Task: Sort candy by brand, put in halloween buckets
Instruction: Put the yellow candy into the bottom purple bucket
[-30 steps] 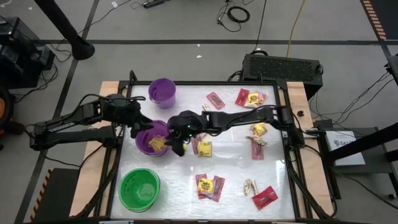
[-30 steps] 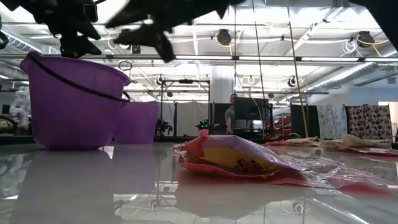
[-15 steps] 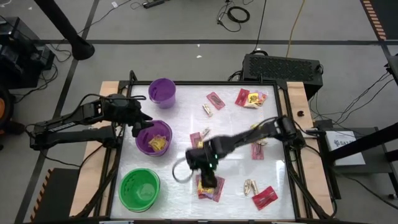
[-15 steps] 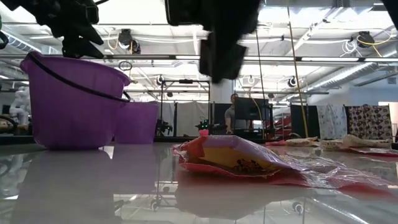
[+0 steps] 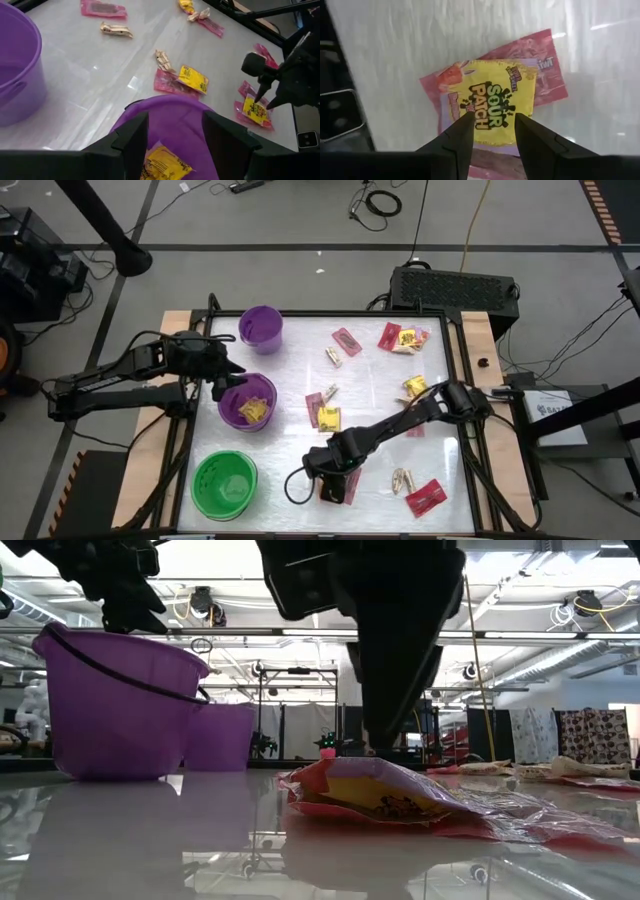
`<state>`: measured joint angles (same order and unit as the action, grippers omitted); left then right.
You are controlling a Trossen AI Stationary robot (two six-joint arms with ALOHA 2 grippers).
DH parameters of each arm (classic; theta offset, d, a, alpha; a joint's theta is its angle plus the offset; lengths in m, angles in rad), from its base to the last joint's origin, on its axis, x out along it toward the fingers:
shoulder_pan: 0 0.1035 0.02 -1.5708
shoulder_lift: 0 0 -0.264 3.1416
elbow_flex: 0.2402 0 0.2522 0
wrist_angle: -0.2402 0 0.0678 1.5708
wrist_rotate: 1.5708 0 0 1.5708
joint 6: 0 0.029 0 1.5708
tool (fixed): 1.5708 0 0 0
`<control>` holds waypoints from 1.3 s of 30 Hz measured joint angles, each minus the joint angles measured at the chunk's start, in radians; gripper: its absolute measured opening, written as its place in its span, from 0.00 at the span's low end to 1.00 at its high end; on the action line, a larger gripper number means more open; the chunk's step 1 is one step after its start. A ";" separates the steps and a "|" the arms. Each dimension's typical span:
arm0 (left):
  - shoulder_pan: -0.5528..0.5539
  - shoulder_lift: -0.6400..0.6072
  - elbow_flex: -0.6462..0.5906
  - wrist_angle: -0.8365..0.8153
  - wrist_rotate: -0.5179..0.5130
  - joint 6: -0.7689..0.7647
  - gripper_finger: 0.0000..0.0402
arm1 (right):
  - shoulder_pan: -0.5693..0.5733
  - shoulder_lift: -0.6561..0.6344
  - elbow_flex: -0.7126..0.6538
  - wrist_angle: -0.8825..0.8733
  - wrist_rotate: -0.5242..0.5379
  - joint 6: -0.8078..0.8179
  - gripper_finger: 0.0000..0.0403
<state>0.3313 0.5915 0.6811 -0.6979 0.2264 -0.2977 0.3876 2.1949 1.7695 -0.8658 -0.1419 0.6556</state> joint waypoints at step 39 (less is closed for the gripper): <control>0.000 0.011 0.000 0.000 -0.058 -0.004 0.48 | -0.133 -0.160 -0.001 0.014 0.277 -0.149 0.00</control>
<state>0.3313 0.6022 0.6811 -0.6975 0.1683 -0.3017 0.2550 2.0346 1.7683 -0.8517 0.1349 0.5064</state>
